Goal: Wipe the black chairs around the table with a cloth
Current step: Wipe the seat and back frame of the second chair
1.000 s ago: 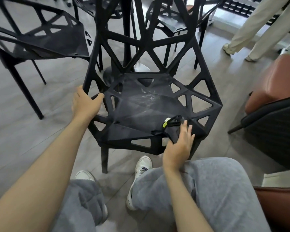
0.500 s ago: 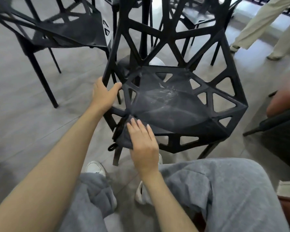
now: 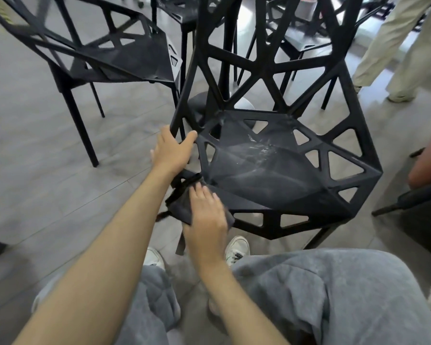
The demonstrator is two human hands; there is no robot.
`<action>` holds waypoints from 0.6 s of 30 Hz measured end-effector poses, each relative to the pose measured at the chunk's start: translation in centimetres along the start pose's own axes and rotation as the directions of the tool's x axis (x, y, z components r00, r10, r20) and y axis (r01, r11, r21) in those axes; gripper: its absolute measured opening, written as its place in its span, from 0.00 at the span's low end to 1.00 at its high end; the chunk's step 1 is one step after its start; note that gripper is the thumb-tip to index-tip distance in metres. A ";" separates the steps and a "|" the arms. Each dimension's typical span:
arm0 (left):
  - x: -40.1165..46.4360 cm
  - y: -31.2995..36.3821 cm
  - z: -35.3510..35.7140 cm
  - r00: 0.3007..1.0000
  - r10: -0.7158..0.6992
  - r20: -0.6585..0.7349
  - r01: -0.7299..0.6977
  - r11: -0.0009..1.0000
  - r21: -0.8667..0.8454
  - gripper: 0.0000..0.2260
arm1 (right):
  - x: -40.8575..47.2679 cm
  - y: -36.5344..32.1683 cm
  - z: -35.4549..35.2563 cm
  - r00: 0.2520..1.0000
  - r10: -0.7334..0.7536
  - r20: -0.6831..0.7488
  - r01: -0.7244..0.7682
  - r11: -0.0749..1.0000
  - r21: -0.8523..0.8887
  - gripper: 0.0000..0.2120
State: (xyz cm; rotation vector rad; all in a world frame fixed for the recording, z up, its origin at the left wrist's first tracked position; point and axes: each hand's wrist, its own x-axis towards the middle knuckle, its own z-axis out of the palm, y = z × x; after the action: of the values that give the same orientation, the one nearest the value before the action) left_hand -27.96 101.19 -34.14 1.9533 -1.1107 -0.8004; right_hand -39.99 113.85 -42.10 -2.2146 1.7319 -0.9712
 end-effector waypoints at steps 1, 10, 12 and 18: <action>0.2 0.0 0.0 1.000 -0.003 -0.001 0.003 1.000 -0.001 0.36 | -0.1 -0.7 0.3 1.000 -0.014 0.025 0.013 1.000 0.024 0.32; 0.6 0.9 -0.1 0.993 0.114 0.002 -0.113 0.982 0.153 0.25 | 6.8 7.7 -6.5 0.949 0.046 0.311 -0.040 0.999 -0.026 0.33; 1.1 1.3 -0.2 0.988 0.155 -0.007 -0.153 0.979 0.132 0.24 | 8.8 10.8 -8.3 0.905 0.184 0.383 -0.139 0.980 -0.141 0.31; 2.3 2.0 0.1 0.982 0.188 0.014 -0.189 0.980 0.058 0.22 | 12.0 21.8 -15.4 0.880 0.443 0.170 -0.368 0.864 -0.345 0.28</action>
State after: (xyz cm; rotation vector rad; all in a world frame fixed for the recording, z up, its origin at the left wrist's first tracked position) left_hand -27.92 98.39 -32.89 1.8599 -1.3157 -0.6806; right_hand -65.12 99.99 -36.50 -1.8852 2.2150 -0.3364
